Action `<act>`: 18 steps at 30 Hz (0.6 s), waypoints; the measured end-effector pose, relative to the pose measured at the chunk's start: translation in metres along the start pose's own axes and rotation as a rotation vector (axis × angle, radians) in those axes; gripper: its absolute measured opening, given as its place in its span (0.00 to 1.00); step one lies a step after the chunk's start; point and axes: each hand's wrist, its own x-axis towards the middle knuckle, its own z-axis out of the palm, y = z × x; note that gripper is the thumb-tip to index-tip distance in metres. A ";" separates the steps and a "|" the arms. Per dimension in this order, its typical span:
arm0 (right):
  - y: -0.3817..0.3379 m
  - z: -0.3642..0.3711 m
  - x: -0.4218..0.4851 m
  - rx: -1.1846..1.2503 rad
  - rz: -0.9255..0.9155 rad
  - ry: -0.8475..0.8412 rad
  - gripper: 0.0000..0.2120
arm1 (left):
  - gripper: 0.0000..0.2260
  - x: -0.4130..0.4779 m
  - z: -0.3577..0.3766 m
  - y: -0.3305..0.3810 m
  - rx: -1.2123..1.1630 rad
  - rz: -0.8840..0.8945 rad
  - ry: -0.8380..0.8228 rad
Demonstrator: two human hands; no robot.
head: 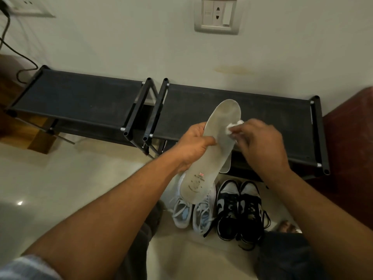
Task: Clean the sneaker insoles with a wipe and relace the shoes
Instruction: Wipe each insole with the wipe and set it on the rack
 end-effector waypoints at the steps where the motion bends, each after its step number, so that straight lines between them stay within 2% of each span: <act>1: 0.005 -0.004 0.004 0.006 0.052 0.036 0.08 | 0.15 0.000 -0.001 0.001 0.018 -0.003 -0.005; 3: 0.002 -0.002 0.003 -0.016 0.029 0.042 0.08 | 0.16 -0.001 -0.001 0.002 0.029 -0.008 -0.006; 6: -0.012 0.008 -0.009 -0.044 -0.142 -0.060 0.08 | 0.16 -0.002 0.002 -0.002 0.017 -0.015 -0.006; 9: 0.008 -0.004 0.003 -0.016 0.043 0.010 0.09 | 0.16 -0.002 0.002 0.000 0.046 -0.012 -0.025; 11: 0.008 -0.006 0.004 -0.012 0.075 0.058 0.08 | 0.15 -0.002 0.002 0.002 0.047 -0.005 -0.024; 14: -0.014 0.007 -0.011 -0.028 -0.133 -0.045 0.08 | 0.14 -0.003 0.004 0.000 0.019 0.001 -0.011; 15: -0.012 0.007 -0.010 -0.025 -0.136 -0.058 0.08 | 0.14 -0.004 0.005 0.000 0.022 0.003 -0.015; 18: 0.009 -0.006 0.005 -0.020 0.063 0.064 0.08 | 0.15 -0.001 0.005 0.000 0.044 -0.006 -0.031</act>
